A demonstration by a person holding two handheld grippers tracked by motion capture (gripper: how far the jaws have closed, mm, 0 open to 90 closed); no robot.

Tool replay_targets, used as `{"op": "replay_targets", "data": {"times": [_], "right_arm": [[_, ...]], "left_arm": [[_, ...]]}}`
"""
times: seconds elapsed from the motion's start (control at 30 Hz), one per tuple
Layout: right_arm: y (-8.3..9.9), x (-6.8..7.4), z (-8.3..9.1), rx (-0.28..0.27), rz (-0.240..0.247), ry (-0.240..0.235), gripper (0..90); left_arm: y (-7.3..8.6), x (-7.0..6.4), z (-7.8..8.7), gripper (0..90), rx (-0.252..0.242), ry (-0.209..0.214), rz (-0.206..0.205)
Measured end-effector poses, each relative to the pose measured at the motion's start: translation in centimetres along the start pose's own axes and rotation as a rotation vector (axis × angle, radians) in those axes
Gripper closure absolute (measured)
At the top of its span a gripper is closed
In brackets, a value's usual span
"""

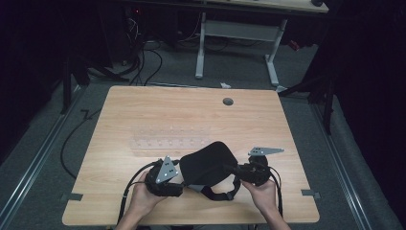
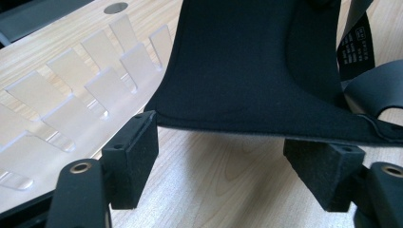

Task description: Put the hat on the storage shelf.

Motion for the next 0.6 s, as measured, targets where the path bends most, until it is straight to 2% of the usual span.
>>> {"op": "replay_targets", "data": {"times": [0.17,0.23,0.6], "right_arm": [[-0.17,0.24,0.01,-0.006,0.004,-0.01,85.6],[-0.23,0.34,0.04,-0.013,0.01,-0.015,85.6],[-0.43,0.51,-0.07,-0.025,0.009,-0.034,85.6]], "left_arm": [[0.03,0.15,0.13,29.3,-0.002,-0.003,0.008],[0.14,0.21,0.16,30.2,0.004,-0.008,-0.006],[0.16,-0.06,0.3,35.5,0.002,-0.005,-0.018]]}}
Point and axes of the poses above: each handheld gripper's, and its own axes: z roughly backward along the jaws, y roughly out of its underside, x roughly to its left, the point moved 3 cm from there along -z, roughly forward along the jaws, and after that the axes turned 1 degree about z, right-handed, at the moved point
